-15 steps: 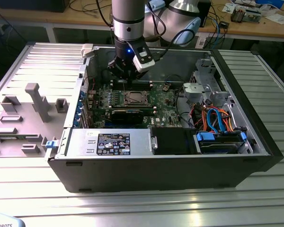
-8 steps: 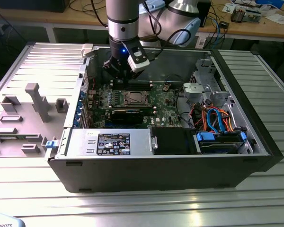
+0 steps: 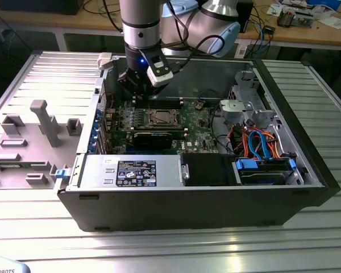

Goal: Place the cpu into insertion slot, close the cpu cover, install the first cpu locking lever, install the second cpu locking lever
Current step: 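Install the first cpu locking lever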

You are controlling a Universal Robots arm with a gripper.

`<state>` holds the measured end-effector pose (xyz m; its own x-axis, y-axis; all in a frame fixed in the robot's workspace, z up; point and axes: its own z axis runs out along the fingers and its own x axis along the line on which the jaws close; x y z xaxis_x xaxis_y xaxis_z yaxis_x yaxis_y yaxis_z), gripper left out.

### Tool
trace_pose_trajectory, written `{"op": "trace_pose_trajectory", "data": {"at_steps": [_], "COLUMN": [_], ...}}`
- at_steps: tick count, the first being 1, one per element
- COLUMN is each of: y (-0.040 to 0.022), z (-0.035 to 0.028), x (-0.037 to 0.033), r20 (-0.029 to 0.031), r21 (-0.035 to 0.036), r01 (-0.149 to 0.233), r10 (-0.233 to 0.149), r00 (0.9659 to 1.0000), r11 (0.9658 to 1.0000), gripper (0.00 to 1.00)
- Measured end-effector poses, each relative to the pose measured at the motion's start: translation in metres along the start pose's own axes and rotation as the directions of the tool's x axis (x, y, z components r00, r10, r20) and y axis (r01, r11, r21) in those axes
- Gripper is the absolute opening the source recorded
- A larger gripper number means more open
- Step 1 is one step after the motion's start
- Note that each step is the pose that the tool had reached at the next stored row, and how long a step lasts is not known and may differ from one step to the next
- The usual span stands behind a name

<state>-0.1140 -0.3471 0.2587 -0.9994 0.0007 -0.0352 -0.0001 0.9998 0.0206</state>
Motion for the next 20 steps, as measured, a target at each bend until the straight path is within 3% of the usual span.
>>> {"op": "trace_pose_trajectory", "data": {"at_steps": [7,14,20], "y": [-0.0001,0.0002,0.0058], "z": [-0.0001,-0.0004,-0.0002], "x": [0.0025,0.0113,0.0114], "r20": [0.0,0.0,-0.0001], "r21": [-0.001,-0.0009,-0.001], "r01": [0.0,0.0,0.0], "r10": [0.0,0.0,0.0], "r00": [1.0,1.0,1.0], "r11": [1.0,1.0,1.0], "gripper": [0.11,0.11,0.11]}}
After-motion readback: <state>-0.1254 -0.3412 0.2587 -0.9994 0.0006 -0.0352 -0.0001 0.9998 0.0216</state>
